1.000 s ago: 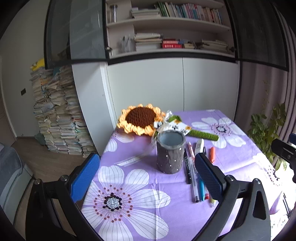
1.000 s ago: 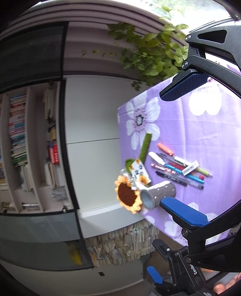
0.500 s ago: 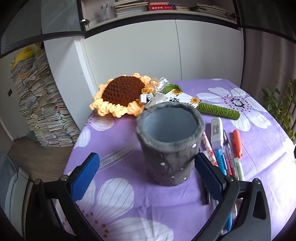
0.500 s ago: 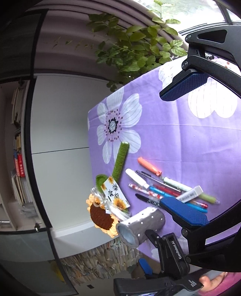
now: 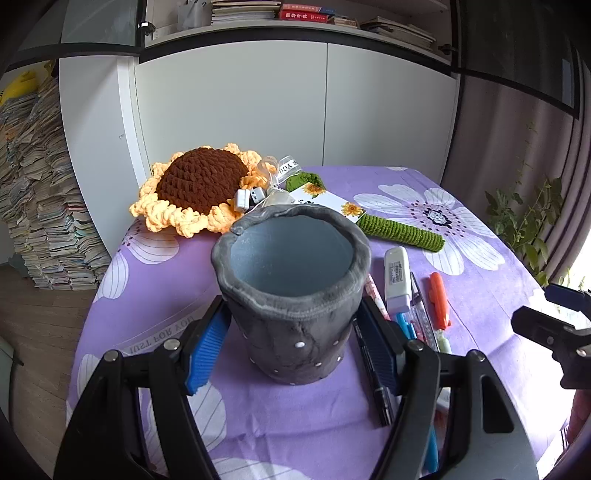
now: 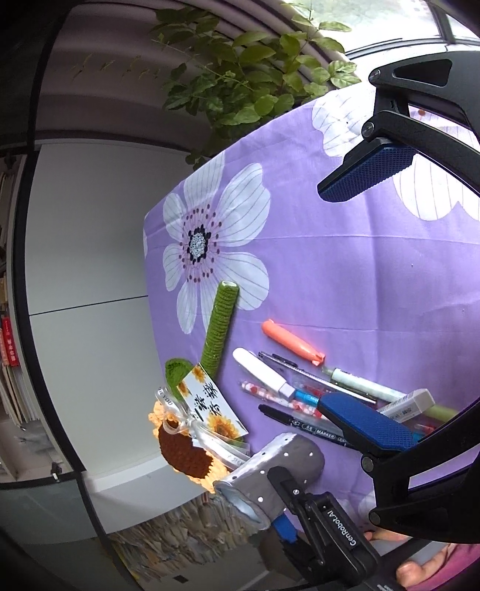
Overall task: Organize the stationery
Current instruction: 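Close the left tool around the grey dotted felt pen cup, then grasp the light green highlighter among the pens with the right tool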
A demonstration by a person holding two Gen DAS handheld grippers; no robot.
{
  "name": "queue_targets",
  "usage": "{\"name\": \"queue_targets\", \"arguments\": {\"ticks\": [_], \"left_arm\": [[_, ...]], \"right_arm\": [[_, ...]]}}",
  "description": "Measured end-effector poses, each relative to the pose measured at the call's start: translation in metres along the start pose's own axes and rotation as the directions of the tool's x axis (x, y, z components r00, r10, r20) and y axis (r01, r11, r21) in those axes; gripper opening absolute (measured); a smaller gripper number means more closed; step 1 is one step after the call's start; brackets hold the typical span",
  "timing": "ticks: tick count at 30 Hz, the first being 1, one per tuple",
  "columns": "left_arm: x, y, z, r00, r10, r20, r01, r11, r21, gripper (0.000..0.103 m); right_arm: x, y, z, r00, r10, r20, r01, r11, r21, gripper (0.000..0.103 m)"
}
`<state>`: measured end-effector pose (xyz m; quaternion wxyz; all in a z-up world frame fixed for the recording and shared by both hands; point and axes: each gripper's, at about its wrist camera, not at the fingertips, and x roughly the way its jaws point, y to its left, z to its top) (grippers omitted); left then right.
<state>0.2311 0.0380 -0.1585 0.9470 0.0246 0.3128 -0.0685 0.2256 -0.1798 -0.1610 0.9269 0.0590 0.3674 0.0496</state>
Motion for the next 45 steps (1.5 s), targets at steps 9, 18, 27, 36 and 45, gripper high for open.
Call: {"name": "queue_targets", "arguments": {"ticks": [9, 18, 27, 36, 45], "left_arm": [[-0.035, 0.024, -0.021, 0.992, 0.117, 0.048, -0.122, 0.988, 0.098, 0.069], [-0.035, 0.031, -0.04, 0.994, 0.1, 0.043, -0.103, 0.992, 0.077, 0.07], [-0.036, 0.046, -0.041, 0.998, 0.011, 0.057, -0.011, 1.0, 0.003, 0.078], [-0.044, 0.048, -0.04, 0.994, -0.022, 0.109, 0.024, 1.0, -0.018, 0.07], [-0.041, 0.056, -0.036, 0.983, -0.122, 0.134, 0.135, 0.987, -0.09, 0.07]], "right_arm": [[-0.011, 0.015, -0.003, 1.0, -0.009, -0.006, 0.009, 0.999, -0.052, 0.1], [0.02, 0.018, -0.014, 0.966, 0.117, -0.229, -0.107, 0.993, 0.057, 0.027], [0.029, 0.022, -0.005, 0.958, 0.107, -0.265, -0.087, 0.992, 0.089, 0.027], [0.042, 0.037, -0.001, 0.947, 0.105, -0.304, -0.086, 0.993, 0.076, 0.027], [0.051, 0.049, -0.006, 0.935, 0.078, -0.346, -0.07, 0.997, 0.036, 0.027]]}}
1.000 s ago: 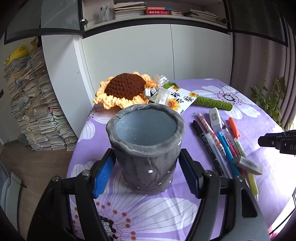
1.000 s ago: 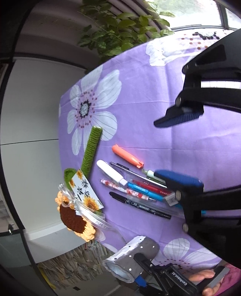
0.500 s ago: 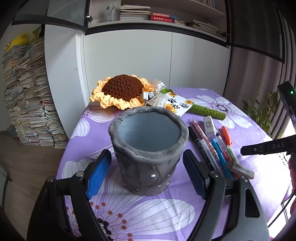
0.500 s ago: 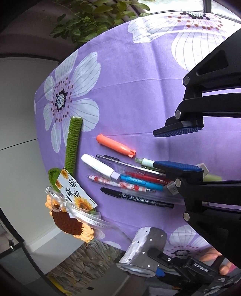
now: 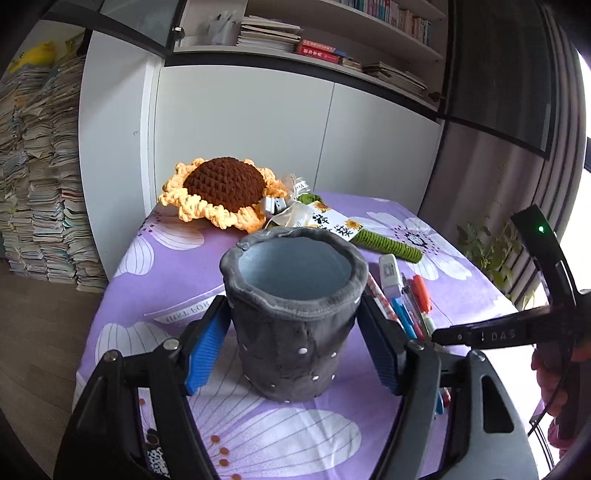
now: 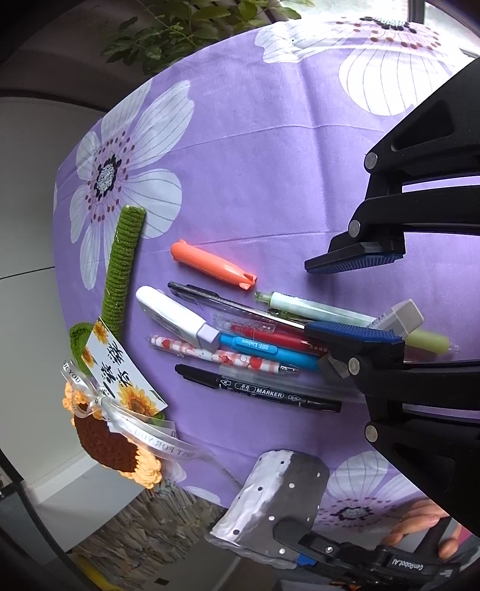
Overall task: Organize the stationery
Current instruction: 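Grasp the light green highlighter among the pens with the right tool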
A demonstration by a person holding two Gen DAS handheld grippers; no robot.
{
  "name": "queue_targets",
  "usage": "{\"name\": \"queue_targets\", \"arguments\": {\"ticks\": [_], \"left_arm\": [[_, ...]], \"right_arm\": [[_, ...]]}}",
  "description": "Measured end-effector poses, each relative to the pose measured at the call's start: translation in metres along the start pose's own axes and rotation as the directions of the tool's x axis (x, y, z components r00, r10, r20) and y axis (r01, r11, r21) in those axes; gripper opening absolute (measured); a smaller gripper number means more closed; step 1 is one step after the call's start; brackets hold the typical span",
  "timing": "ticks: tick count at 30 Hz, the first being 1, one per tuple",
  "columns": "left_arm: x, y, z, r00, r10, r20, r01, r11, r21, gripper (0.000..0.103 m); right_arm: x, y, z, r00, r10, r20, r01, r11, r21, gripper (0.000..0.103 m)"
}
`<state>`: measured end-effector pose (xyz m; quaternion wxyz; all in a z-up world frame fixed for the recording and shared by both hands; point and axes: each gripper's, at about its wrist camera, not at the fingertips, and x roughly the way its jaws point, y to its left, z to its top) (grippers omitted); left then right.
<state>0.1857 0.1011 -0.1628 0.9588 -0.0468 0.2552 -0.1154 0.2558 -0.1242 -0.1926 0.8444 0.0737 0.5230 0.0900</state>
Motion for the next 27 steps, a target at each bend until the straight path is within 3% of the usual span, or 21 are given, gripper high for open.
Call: {"name": "queue_targets", "arguments": {"ticks": [7, 15, 17, 19, 21, 25, 27], "left_arm": [[0.01, -0.028, -0.001, 0.999, 0.052, -0.016, -0.049, 0.986, 0.157, 0.07], [0.017, -0.018, -0.003, 0.987, 0.041, -0.154, -0.024, 0.994, 0.107, 0.07], [0.013, -0.017, -0.001, 0.988, 0.048, -0.144, -0.034, 0.995, 0.094, 0.073], [0.007, -0.016, 0.003, 0.992, 0.061, -0.111, -0.052, 0.995, 0.088, 0.087], [0.004, -0.018, 0.007, 0.993, 0.084, -0.078, -0.077, 0.992, 0.099, 0.09], [0.01, -0.02, 0.011, 0.993, 0.084, -0.08, -0.075, 0.991, 0.107, 0.088], [0.015, -0.022, 0.011, 0.994, 0.067, -0.085, -0.058, 0.992, 0.11, 0.079]], "right_arm": [[0.003, 0.004, 0.002, 1.0, -0.012, -0.016, 0.011, 1.0, -0.027, 0.027], [0.003, 0.003, 0.002, 1.0, -0.005, -0.016, 0.004, 0.999, -0.043, 0.027], [0.003, 0.002, 0.001, 1.0, 0.002, -0.016, -0.002, 0.999, -0.039, 0.027], [0.002, 0.0, 0.002, 1.0, 0.015, -0.02, -0.015, 0.999, -0.03, 0.027], [0.003, -0.002, 0.005, 0.999, 0.025, -0.023, -0.026, 1.0, -0.014, 0.027], [0.005, -0.005, 0.011, 0.999, 0.019, -0.028, -0.019, 1.0, -0.007, 0.027], [0.008, -0.003, 0.016, 1.0, 0.012, -0.026, -0.012, 1.0, -0.016, 0.028]]}}
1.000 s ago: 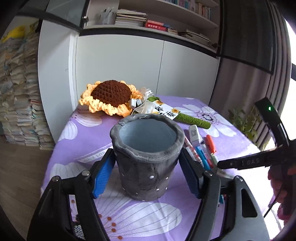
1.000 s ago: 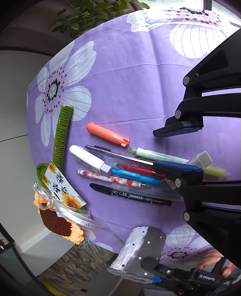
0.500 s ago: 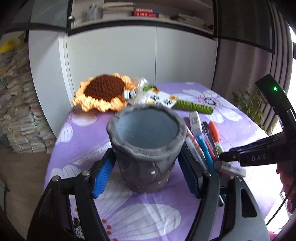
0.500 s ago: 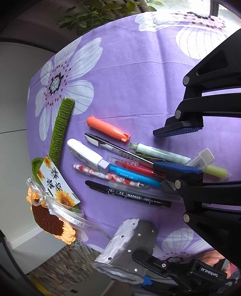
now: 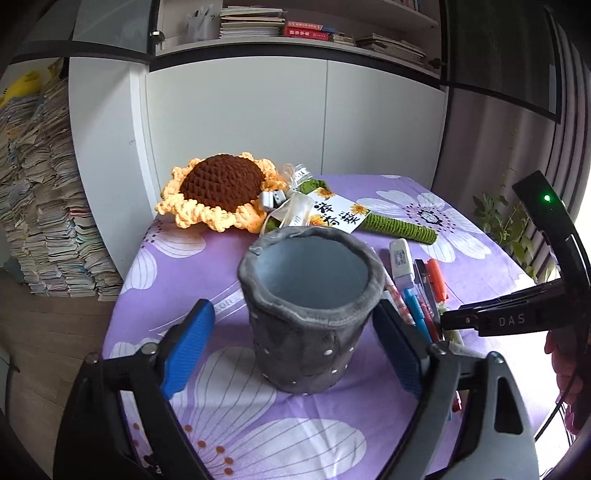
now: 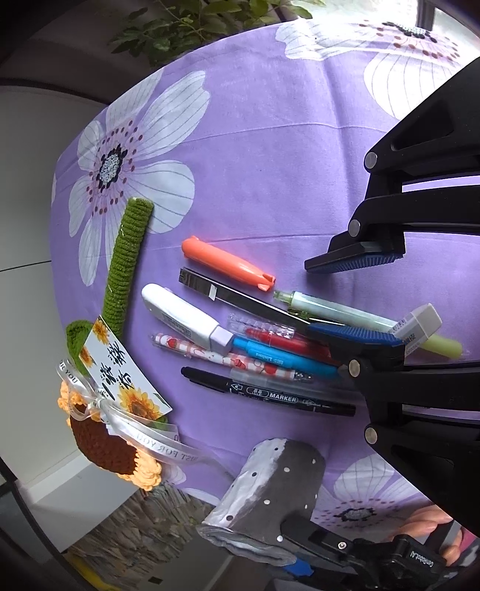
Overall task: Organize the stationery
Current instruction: 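Grasp the light green highlighter among the pens with the right tool, then lift the green highlighter with the right tool toward the grey cup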
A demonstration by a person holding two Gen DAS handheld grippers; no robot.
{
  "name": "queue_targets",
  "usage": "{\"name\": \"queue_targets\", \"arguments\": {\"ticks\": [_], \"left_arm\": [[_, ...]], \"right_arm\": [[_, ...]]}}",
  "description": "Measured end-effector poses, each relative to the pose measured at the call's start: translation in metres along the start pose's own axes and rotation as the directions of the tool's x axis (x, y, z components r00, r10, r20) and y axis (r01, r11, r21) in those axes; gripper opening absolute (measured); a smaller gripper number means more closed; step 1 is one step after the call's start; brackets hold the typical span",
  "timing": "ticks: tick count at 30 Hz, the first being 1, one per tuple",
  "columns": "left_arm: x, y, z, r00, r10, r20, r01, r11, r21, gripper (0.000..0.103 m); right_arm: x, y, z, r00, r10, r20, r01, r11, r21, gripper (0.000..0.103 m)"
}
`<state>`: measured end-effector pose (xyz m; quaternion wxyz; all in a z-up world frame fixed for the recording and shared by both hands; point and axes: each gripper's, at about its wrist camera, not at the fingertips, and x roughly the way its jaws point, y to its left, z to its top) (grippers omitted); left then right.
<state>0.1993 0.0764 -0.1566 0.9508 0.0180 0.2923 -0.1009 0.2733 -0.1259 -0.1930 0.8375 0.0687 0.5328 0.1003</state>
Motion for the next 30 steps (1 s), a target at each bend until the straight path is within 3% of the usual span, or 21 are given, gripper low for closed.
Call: {"name": "queue_targets", "arguments": {"ticks": [1, 3, 6, 7, 8, 9, 14, 17, 20, 24, 27, 30], "left_arm": [[0.002, -0.002, 0.0, 1.0, -0.014, -0.003, 0.014, 1.0, 0.007, 0.07], [0.004, -0.006, 0.001, 1.0, -0.008, -0.002, 0.008, 1.0, 0.025, 0.07], [0.006, -0.008, 0.004, 1.0, -0.02, 0.001, 0.02, 0.999, 0.036, 0.069], [0.008, -0.007, 0.005, 1.0, -0.028, 0.002, 0.028, 0.999, 0.03, 0.069], [0.009, -0.006, 0.007, 0.999, -0.033, 0.003, 0.033, 0.999, 0.028, 0.069], [0.012, -0.005, 0.01, 1.0, -0.031, 0.004, 0.031, 0.999, 0.027, 0.069], [0.025, 0.004, 0.015, 0.999, -0.036, 0.008, 0.036, 0.999, 0.006, 0.069], [0.022, -0.007, 0.011, 0.999, -0.01, 0.038, 0.007, 0.998, 0.066, 0.069], [0.019, -0.015, 0.006, 0.998, 0.008, 0.067, -0.016, 0.993, 0.114, 0.069], [0.021, -0.011, 0.007, 0.998, 0.015, 0.062, -0.021, 0.994, 0.104, 0.069], [0.025, -0.007, 0.006, 0.999, 0.018, 0.041, -0.022, 0.996, 0.088, 0.069], [0.027, -0.009, 0.006, 0.999, 0.014, 0.034, -0.017, 0.995, 0.094, 0.069]], "right_arm": [[0.001, 0.001, 0.001, 1.0, -0.003, 0.0, 0.003, 1.0, -0.003, 0.029], [0.002, 0.005, 0.003, 1.0, 0.002, -0.001, -0.002, 1.0, -0.021, 0.038], [0.003, 0.01, 0.005, 1.0, 0.0, 0.004, 0.0, 0.999, -0.043, 0.038], [0.004, 0.01, 0.005, 1.0, 0.008, 0.003, -0.008, 0.999, -0.047, 0.034], [0.004, 0.009, 0.005, 1.0, 0.01, 0.006, -0.009, 0.999, -0.049, 0.02], [0.004, 0.009, 0.006, 1.0, 0.005, 0.011, -0.004, 0.999, -0.053, 0.018], [-0.01, 0.006, 0.005, 0.998, 0.013, 0.059, -0.01, 0.998, -0.056, 0.018], [-0.027, 0.006, 0.004, 0.994, 0.013, 0.112, -0.005, 0.998, -0.07, 0.018], [-0.044, 0.006, 0.004, 0.983, 0.001, 0.186, 0.013, 0.997, -0.074, 0.017], [-0.064, 0.009, 0.002, 0.968, -0.011, 0.252, 0.036, 0.995, -0.093, 0.017], [-0.055, 0.006, 0.003, 0.98, -0.043, 0.197, 0.063, 0.993, -0.099, 0.018], [-0.029, -0.005, 0.004, 0.995, -0.04, 0.086, 0.046, 0.997, -0.064, 0.021]]}}
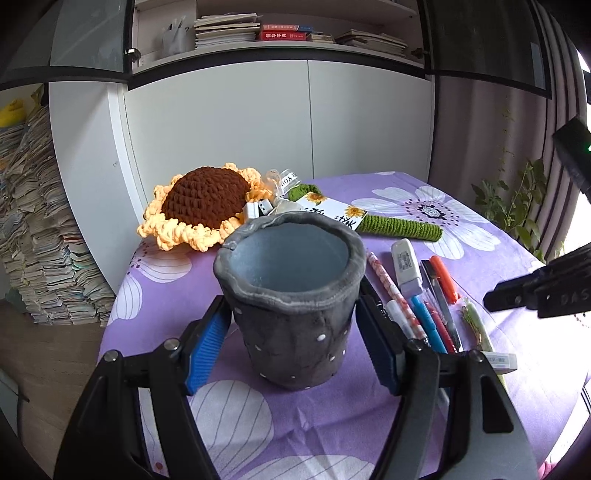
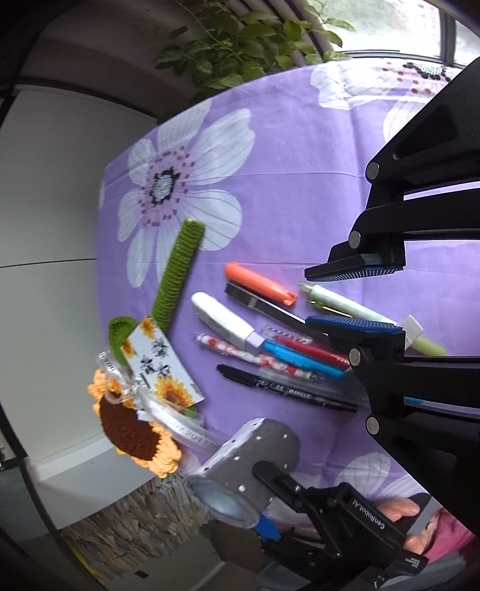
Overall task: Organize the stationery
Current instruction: 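Lift the green highlighter with the right tool toward the grey cup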
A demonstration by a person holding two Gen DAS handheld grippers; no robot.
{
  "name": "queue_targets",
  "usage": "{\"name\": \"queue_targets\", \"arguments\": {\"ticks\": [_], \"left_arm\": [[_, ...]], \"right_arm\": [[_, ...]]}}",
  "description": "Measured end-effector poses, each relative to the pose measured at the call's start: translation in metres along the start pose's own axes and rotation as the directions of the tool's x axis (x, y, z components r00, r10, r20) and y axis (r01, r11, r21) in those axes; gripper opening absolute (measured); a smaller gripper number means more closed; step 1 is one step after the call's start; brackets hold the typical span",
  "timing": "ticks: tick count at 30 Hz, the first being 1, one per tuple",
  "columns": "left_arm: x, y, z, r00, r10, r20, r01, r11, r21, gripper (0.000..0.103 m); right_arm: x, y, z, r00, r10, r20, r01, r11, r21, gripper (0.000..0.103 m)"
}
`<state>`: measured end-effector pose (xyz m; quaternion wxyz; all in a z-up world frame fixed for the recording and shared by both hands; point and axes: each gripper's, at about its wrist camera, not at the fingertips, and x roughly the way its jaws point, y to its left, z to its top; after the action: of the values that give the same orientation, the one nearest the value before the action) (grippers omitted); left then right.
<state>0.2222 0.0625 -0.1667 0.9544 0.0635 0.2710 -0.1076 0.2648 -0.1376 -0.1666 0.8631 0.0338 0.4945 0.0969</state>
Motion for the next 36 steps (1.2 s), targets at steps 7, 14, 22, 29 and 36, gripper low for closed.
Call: {"name": "queue_targets", "arguments": {"ticks": [7, 14, 22, 29, 36], "left_arm": [[0.002, 0.002, 0.0, 1.0, -0.016, -0.009, 0.016, 1.0, -0.022, 0.069], [-0.01, 0.004, 0.001, 0.999, -0.024, 0.047, 0.025, 0.999, -0.032, 0.088], [-0.007, 0.012, 0.006, 0.999, -0.013, 0.052, 0.018, 0.996, -0.089, 0.087], [-0.009, 0.012, 0.004, 0.997, -0.048, 0.059, 0.053, 0.995, -0.082, 0.067], [-0.01, 0.012, 0.004, 0.997, -0.044, 0.061, 0.049, 0.996, -0.076, 0.067]], "right_arm": [[0.028, -0.008, 0.002, 0.994, 0.028, -0.103, -0.021, 0.997, 0.069, 0.038], [0.037, 0.0, 0.011, 0.993, -0.021, -0.114, 0.027, 0.999, 0.045, 0.038], [0.039, 0.01, 0.009, 0.995, -0.046, -0.088, 0.046, 0.999, -0.011, 0.019], [0.011, 0.009, 0.006, 1.0, 0.005, -0.024, -0.005, 1.0, 0.0, 0.018], [-0.046, 0.022, 0.002, 0.992, 0.022, 0.121, -0.018, 0.999, -0.038, 0.016]]}}
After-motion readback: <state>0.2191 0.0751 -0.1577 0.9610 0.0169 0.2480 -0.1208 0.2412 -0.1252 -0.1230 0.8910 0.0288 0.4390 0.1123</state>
